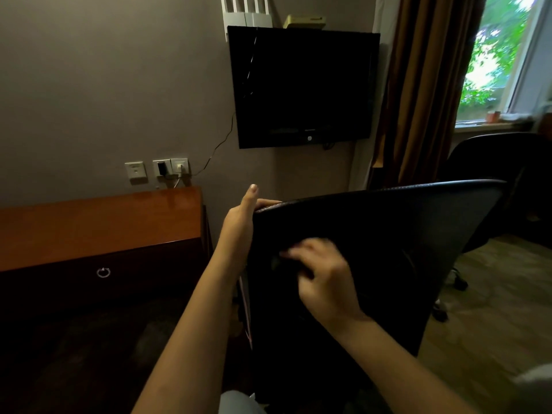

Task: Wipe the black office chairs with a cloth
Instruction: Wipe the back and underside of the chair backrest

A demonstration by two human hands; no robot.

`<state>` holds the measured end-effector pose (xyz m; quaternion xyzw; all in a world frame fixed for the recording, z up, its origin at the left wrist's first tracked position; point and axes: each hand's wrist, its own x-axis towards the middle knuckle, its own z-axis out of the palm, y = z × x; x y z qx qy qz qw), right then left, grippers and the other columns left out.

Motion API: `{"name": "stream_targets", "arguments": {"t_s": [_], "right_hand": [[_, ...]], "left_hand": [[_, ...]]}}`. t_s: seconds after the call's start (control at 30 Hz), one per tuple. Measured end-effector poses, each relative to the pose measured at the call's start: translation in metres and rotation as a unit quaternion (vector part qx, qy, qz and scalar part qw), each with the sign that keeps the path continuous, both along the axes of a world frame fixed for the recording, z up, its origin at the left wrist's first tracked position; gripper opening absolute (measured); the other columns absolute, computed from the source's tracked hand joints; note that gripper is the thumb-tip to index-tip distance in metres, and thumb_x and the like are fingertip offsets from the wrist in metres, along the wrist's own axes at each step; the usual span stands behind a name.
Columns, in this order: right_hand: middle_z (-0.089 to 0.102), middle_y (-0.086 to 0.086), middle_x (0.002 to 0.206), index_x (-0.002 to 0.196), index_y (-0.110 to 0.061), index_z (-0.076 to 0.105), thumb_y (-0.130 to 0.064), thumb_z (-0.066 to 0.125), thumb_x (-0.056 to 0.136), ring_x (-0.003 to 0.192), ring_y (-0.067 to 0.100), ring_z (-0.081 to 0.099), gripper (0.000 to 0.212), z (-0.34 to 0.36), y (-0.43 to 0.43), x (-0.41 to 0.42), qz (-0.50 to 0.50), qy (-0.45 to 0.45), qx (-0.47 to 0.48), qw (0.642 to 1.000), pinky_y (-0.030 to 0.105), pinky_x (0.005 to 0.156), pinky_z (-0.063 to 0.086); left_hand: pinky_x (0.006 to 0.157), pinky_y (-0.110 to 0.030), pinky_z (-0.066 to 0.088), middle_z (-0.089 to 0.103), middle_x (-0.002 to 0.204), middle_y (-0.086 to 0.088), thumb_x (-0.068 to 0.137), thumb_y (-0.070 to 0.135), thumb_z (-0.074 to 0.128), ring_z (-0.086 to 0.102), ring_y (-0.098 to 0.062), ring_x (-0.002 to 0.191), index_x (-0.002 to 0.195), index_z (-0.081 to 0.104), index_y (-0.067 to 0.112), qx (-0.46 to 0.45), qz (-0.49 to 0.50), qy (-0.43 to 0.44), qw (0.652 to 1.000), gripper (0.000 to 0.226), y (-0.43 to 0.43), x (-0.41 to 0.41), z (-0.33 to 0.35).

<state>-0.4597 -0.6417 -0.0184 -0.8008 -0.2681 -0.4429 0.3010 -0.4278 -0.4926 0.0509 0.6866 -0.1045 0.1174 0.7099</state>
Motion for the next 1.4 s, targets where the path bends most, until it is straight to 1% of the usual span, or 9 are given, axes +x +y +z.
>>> {"name": "stream_targets", "arguments": {"t_s": [0.13,0.3,0.43,0.57,0.7,0.87,1.1,1.2,1.4], "right_hand": [[0.065,0.009,0.107,0.105,-0.006,0.073,0.005,0.059,0.077,0.103,0.021,0.057,0.033,0.072,0.008,-0.018,0.000,-0.112,0.109,0.988,0.024,0.092,0.047],[0.061,0.014,0.116,0.113,-0.006,0.071,0.006,0.063,0.083,0.109,0.028,0.055,0.033,0.045,0.022,0.010,-0.029,-0.161,0.014,0.986,0.035,0.098,0.047],[0.060,0.008,0.114,0.112,-0.009,0.073,-0.002,0.066,0.089,0.104,0.026,0.056,0.025,-0.009,0.024,0.032,-0.042,-0.184,-0.010,0.982,0.035,0.096,0.049],[0.070,0.004,0.098,0.096,-0.014,0.078,-0.005,0.041,0.094,0.100,0.018,0.054,0.038,-0.056,0.027,0.035,-0.033,-0.100,-0.099,0.990,0.029,0.085,0.049],[0.067,0.000,0.097,0.094,-0.019,0.077,-0.012,0.042,0.077,0.097,0.019,0.053,0.040,-0.076,0.021,0.025,-0.016,0.038,-0.195,0.980,0.024,0.068,0.052],[0.063,0.003,0.113,0.111,-0.018,0.072,-0.003,0.057,0.083,0.110,0.022,0.056,0.036,-0.035,0.012,0.012,0.068,0.220,-0.117,0.966,0.028,0.095,0.045],[0.063,0.007,0.108,0.114,-0.008,0.069,0.007,0.069,0.079,0.103,0.021,0.059,0.038,0.068,-0.003,-0.015,0.030,-0.057,0.094,0.993,0.027,0.091,0.049],[0.064,0.010,0.111,0.114,-0.007,0.070,0.001,0.067,0.083,0.106,0.023,0.059,0.031,0.061,0.003,-0.006,-0.016,-0.119,0.070,0.990,0.027,0.094,0.047],[0.067,0.008,0.111,0.108,-0.011,0.075,-0.005,0.075,0.083,0.106,0.024,0.060,0.025,0.016,0.016,0.014,-0.055,-0.172,0.028,0.983,0.027,0.097,0.048]], "left_hand": [[0.078,-0.035,0.054,0.068,0.106,-0.021,0.090,0.062,0.026,0.066,-0.031,0.096,0.111,0.067,0.000,-0.088,-0.068,0.024,0.993,0.077,0.001,-0.004,-0.003],[0.080,-0.032,0.053,0.071,0.098,-0.015,0.090,0.066,0.017,0.069,-0.025,0.092,0.092,0.076,0.007,-0.140,-0.154,0.046,0.977,0.083,0.005,-0.002,-0.002],[0.090,-0.034,0.050,0.068,0.115,-0.017,0.084,0.069,0.016,0.065,-0.027,0.106,0.113,0.066,0.005,-0.084,-0.163,0.041,0.982,0.086,0.007,-0.001,-0.003],[0.090,-0.038,0.048,0.068,0.118,-0.012,0.084,0.067,0.021,0.063,-0.025,0.111,0.118,0.065,0.008,-0.053,-0.143,0.031,0.988,0.081,0.006,-0.002,-0.003],[0.088,-0.038,0.048,0.068,0.117,-0.010,0.087,0.064,0.021,0.064,-0.023,0.110,0.119,0.064,0.008,-0.048,-0.119,0.028,0.991,0.077,0.006,-0.009,-0.006],[0.079,-0.030,0.053,0.071,0.110,-0.009,0.095,0.058,0.018,0.068,-0.021,0.102,0.113,0.067,0.010,-0.055,-0.105,0.027,0.993,0.071,0.004,-0.011,-0.009],[0.086,-0.034,0.052,0.067,0.115,-0.016,0.095,0.062,0.023,0.065,-0.028,0.105,0.125,0.058,0.001,-0.058,-0.084,0.024,0.995,0.077,0.002,-0.007,-0.011],[0.092,-0.040,0.049,0.062,0.122,-0.023,0.093,0.059,0.025,0.061,-0.033,0.111,0.128,0.055,-0.002,-0.061,-0.084,0.013,0.994,0.077,0.001,-0.007,-0.012],[0.072,-0.022,0.053,0.072,0.097,-0.008,0.089,0.051,0.037,0.069,-0.017,0.092,0.110,0.066,0.005,-0.064,-0.064,-0.022,0.996,0.058,-0.002,-0.003,-0.013]]}}
